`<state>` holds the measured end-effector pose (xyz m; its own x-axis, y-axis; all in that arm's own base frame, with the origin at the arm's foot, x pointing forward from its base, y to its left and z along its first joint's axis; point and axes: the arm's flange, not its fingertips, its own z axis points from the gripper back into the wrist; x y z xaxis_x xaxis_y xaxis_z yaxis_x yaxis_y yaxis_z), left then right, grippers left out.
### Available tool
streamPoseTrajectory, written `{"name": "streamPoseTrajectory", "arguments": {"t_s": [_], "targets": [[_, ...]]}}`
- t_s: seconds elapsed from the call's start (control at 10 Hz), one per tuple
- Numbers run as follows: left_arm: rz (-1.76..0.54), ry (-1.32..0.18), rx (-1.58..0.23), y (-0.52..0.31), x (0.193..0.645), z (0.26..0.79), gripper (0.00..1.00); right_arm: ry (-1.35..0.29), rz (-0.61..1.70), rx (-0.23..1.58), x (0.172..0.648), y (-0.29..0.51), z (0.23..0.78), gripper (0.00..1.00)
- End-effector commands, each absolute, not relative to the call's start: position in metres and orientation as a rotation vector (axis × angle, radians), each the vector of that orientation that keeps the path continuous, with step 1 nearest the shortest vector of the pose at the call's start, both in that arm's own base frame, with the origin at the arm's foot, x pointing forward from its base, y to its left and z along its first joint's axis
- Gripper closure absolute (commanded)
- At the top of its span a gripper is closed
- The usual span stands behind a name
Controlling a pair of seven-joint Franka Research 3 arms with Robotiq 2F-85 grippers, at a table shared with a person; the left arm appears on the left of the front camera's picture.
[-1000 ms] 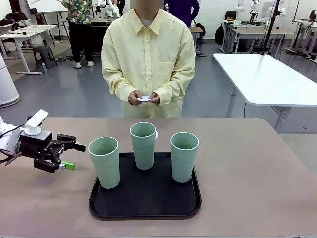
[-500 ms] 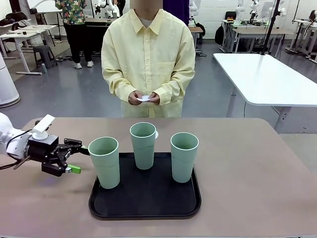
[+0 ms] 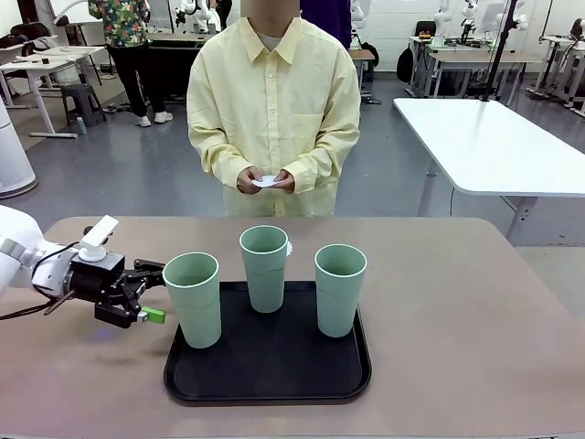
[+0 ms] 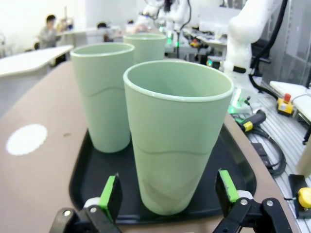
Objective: Place coasters on the table and set cups on them.
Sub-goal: Pick up one Reusable plastic cup and place it on a coaster set by the human.
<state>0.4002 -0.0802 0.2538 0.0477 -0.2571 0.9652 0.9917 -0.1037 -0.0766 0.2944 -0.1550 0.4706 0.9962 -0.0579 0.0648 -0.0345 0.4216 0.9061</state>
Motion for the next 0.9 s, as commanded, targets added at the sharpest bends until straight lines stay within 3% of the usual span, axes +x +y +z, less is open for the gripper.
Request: {"name": "streamPoseTrajectory", "arguments": {"t_s": [0.0, 0.8], "targets": [[-1.383, -0.959, -1.092, -0.094, 0.404, 0.246, 0.00, -0.094, -0.010, 1.142, 0.294, -0.155, 0.471, 0.00], [-1.428, -0.906, -1.138, -0.126, 0.397, 0.232, 0.00, -0.094, -0.010, 1.142, 0.294, -0.155, 0.471, 0.00]]}}
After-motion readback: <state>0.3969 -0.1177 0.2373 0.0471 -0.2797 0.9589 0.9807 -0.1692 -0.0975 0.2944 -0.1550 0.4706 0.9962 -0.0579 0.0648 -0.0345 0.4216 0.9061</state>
